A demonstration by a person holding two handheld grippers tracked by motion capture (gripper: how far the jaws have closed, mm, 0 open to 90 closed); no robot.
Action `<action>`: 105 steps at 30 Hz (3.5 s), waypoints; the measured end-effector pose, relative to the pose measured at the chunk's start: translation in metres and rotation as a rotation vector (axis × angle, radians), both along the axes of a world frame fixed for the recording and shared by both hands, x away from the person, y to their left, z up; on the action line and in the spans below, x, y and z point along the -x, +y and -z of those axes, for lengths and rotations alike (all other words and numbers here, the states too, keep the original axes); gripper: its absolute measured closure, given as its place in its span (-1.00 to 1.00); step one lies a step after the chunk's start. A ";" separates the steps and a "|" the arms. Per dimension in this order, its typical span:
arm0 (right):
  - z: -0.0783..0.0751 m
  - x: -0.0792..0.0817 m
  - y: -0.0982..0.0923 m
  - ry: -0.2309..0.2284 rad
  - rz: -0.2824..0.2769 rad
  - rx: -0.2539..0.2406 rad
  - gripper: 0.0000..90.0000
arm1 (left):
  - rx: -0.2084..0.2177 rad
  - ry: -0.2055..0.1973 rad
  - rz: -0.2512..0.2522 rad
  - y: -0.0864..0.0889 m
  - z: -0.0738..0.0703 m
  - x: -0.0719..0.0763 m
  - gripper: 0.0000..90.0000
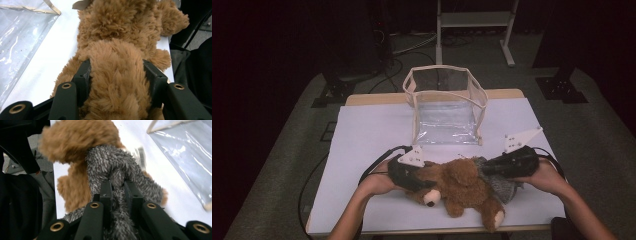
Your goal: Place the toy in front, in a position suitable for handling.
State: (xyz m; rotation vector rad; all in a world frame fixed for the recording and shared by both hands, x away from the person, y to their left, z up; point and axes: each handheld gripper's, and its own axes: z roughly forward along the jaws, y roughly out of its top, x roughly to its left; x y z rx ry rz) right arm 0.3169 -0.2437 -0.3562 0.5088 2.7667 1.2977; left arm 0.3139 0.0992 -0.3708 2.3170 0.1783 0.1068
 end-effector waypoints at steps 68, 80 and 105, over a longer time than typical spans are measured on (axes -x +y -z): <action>-0.010 -0.003 0.086 0.010 -0.216 0.054 0.74 | 0.133 0.049 -0.011 0.026 0.006 0.010 0.00; -0.029 -0.008 0.154 -0.043 -0.320 0.080 0.74 | 0.145 0.035 -0.001 0.023 0.011 0.013 0.07; -0.024 -0.006 0.152 -0.045 -0.323 0.082 0.73 | 0.129 0.025 0.004 0.023 0.012 0.016 -0.02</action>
